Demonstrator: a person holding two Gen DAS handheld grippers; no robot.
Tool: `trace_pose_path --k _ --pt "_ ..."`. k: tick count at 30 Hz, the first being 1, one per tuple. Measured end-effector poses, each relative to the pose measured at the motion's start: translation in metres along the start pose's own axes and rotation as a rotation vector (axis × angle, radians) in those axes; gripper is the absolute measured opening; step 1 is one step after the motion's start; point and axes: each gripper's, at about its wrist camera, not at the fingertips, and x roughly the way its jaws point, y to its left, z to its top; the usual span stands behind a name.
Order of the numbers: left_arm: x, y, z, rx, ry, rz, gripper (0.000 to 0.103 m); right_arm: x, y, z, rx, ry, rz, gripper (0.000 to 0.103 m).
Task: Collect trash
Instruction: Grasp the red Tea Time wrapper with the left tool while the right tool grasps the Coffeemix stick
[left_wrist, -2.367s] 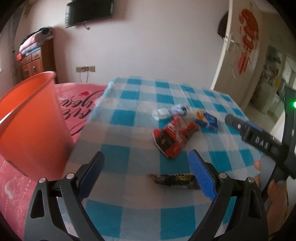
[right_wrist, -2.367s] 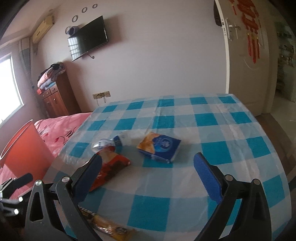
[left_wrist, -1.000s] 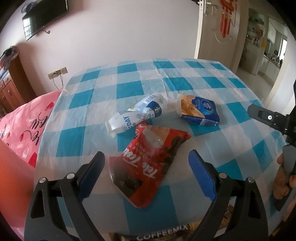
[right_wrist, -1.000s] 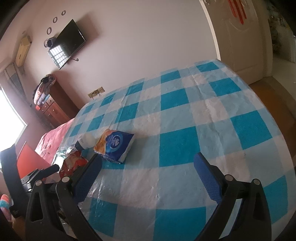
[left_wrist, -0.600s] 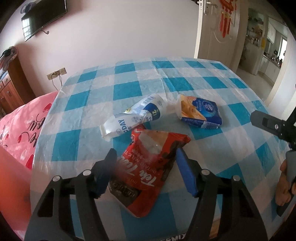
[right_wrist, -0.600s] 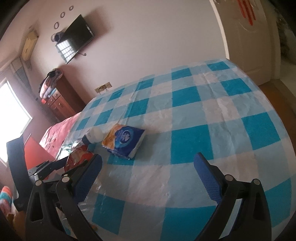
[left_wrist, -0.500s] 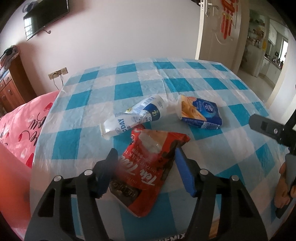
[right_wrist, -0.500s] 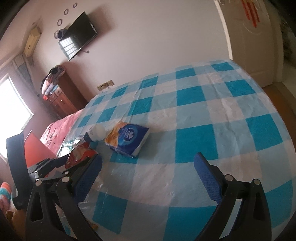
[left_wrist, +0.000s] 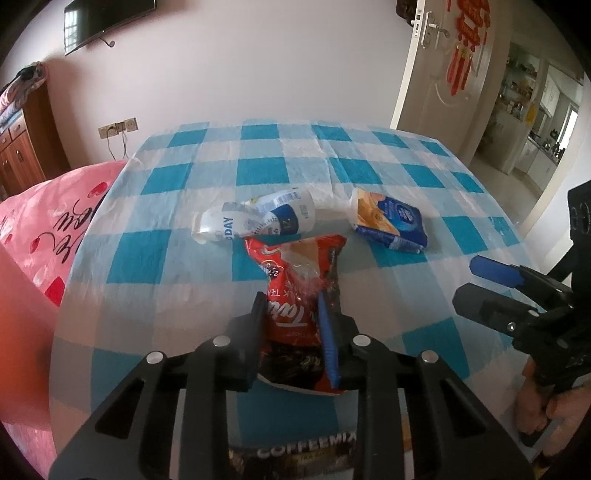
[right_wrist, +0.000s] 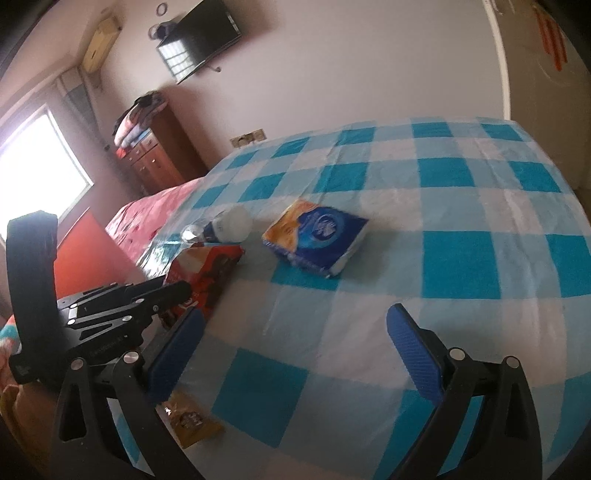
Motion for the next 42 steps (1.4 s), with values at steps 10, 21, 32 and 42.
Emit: trace_pose_path --k 10,21,32,42 --pt "0.0 0.001 -0.006 0.013 0.035 0.034 0.054 0.002 0.003 -0.002 -0.018 0.013 0.006 0.098" --pt "0.018 -0.016 -0.005 0.101 0.055 0.076 0.047 0.003 0.013 -0.007 -0.066 0.024 0.039 0.098" --pt "-0.003 0.014 -0.007 -0.014 0.013 0.103 0.038 0.0 0.05 -0.019 -0.23 0.042 0.101 0.097" --pt "-0.043 0.039 -0.017 -0.056 -0.024 0.132 0.038 0.007 0.103 -0.042 -0.424 0.096 0.131 0.078"
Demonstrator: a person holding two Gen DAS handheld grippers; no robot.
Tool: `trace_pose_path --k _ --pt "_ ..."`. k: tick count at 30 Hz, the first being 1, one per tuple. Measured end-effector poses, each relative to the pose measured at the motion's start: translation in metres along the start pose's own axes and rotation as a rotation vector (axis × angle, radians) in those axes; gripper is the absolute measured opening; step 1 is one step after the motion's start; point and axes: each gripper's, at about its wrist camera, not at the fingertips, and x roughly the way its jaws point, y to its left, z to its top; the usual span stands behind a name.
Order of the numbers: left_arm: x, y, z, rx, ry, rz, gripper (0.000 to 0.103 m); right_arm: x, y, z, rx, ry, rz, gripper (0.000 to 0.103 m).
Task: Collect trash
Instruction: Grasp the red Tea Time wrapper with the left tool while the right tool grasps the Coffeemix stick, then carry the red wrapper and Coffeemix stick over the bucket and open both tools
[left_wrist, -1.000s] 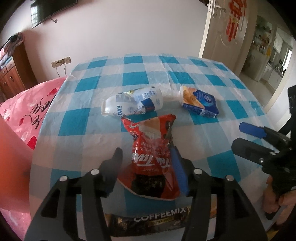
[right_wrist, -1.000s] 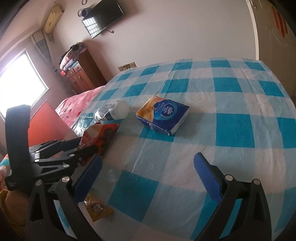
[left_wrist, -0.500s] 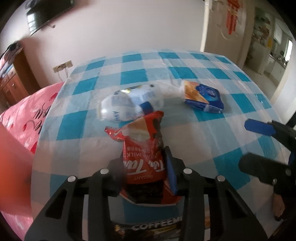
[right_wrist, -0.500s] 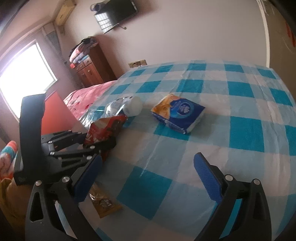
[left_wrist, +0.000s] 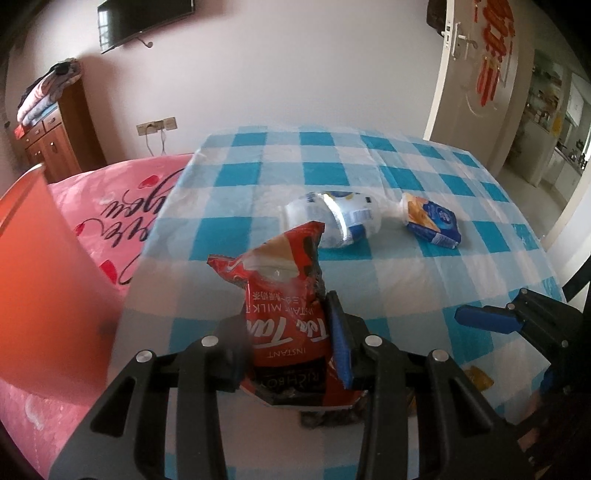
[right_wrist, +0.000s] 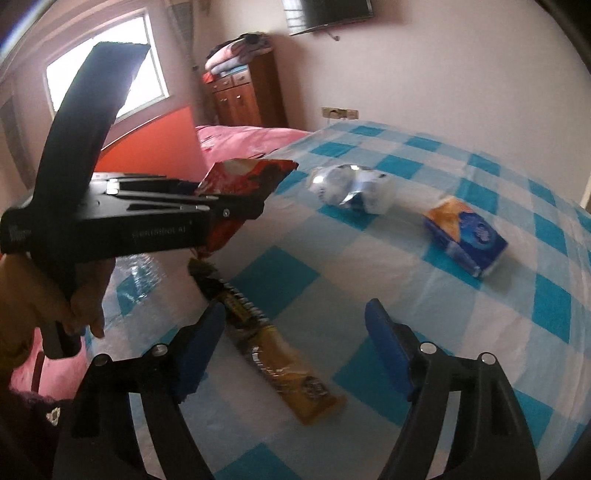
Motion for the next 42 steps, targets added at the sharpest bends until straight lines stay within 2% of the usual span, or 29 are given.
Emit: trace_pose_path --k 4,12,16,21,22,31,42 --pt "-0.009 0.012 -0.007 -0.023 0.0 0.002 0.038 0.01 0.015 -0.002 -0.064 0.05 -0.029 0.071" --pt "-0.025 0.029 -0.02 -0.04 -0.001 -0.004 0.038 0.024 0.037 -0.004 -0.155 0.111 -0.087 0.071" --pt "-0.03 0.036 -0.024 -0.048 -0.013 -0.013 0.038 0.029 0.044 -0.003 -0.165 0.118 -0.102 0.059" --pt "-0.033 0.043 -0.03 -0.062 -0.021 -0.031 0.039 0.032 0.044 -0.001 -0.17 0.121 -0.102 0.053" --pt "-0.033 0.045 -0.031 -0.065 -0.024 -0.036 0.039 0.031 0.044 -0.002 -0.168 0.12 -0.103 0.049" --pt "-0.032 0.053 -0.039 -0.095 -0.043 -0.102 0.039 0.029 0.03 0.001 -0.043 0.1 -0.097 0.031" --pt "-0.045 0.059 -0.041 -0.099 -0.095 -0.171 0.039 0.019 0.016 0.0 0.138 0.074 -0.103 0.026"
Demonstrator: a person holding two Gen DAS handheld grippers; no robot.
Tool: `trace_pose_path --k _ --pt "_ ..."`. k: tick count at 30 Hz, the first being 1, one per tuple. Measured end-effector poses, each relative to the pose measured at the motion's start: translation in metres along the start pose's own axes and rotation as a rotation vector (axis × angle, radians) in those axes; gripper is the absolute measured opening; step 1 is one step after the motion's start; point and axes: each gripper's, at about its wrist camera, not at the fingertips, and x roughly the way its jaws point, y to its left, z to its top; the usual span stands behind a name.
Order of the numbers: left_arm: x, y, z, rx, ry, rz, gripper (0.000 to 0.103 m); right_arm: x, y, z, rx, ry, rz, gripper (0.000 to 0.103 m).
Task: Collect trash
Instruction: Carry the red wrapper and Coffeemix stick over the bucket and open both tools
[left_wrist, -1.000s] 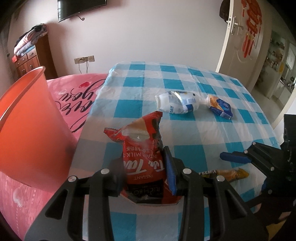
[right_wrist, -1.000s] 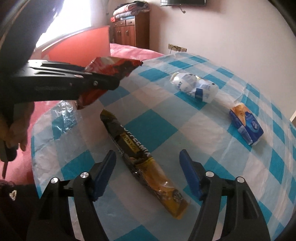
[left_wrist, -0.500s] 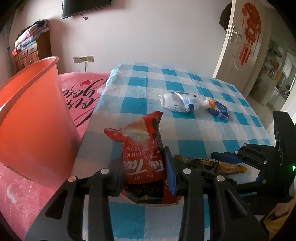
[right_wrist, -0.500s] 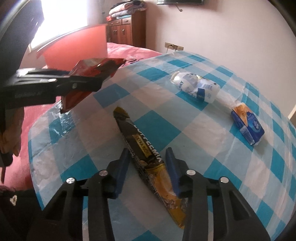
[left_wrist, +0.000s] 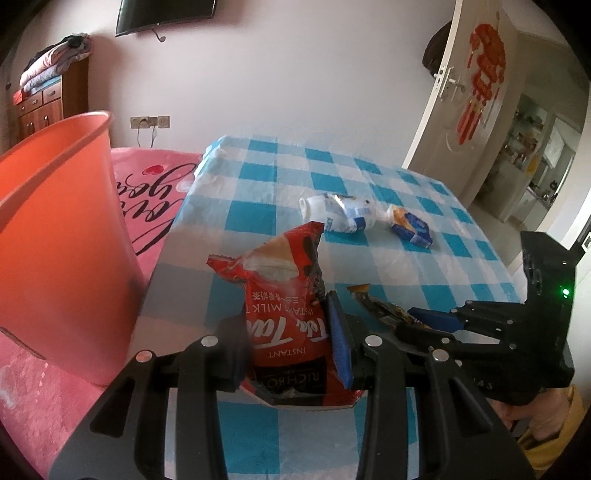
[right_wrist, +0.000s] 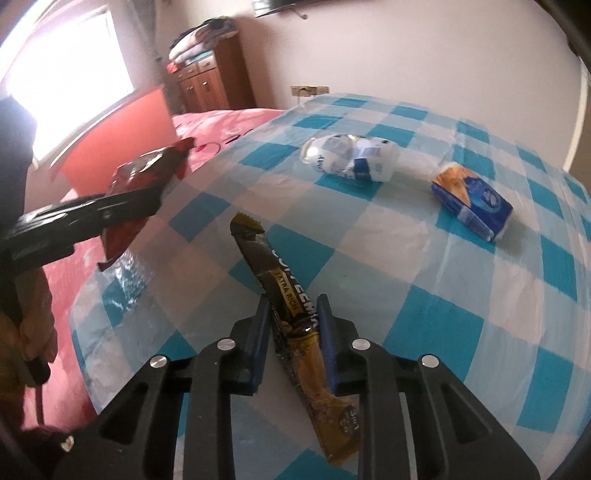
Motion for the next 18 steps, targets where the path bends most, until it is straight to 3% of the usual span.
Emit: trace_pose_path --k 10,18 --pt "-0.022 0.009 0.014 -0.004 -0.068 -0.005 0.039 -0.016 -0.014 0.012 0.178 -0.034 0.08 0.025" --pt "-0.047 0.022 0.038 0.007 -0.127 0.056 0.039 -0.036 -0.001 0.052 0.229 -0.089 0.174 0.025"
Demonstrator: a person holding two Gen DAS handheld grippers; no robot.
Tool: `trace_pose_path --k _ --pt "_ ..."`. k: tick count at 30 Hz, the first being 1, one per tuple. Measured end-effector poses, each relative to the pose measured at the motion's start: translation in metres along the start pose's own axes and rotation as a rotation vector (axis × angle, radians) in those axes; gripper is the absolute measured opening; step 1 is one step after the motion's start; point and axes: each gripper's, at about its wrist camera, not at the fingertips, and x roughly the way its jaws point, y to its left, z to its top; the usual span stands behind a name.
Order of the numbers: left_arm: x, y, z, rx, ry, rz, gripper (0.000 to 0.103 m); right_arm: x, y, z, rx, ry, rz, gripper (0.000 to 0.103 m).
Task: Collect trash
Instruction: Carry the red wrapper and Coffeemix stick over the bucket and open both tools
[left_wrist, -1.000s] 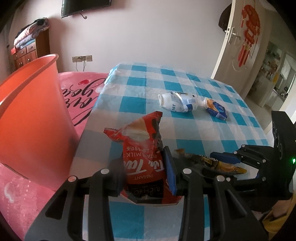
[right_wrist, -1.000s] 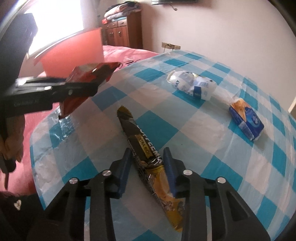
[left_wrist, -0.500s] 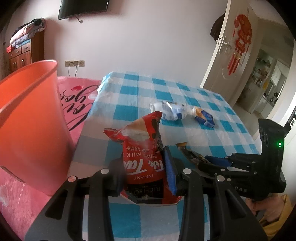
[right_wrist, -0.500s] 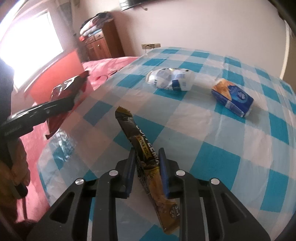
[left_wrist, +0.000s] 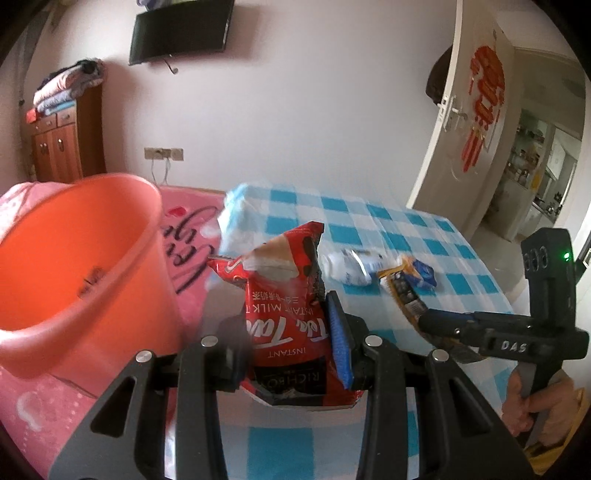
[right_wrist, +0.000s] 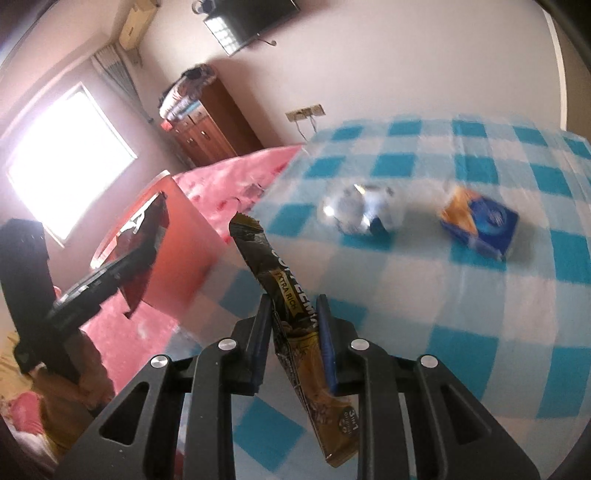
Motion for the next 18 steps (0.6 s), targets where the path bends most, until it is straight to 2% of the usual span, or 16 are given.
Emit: trace_pose_path --k 10,18 --pt "-0.034 0.036 0.035 -0.022 -0.092 0.139 0.039 0.008 0.07 0.063 -0.064 -0.031 0.152 0.025" --pt "-0.048 0.077 0.049 -0.082 -0.126 0.266 0.039 0.044 0.131 0.111 -0.07 -0.015 0.314 0.025"
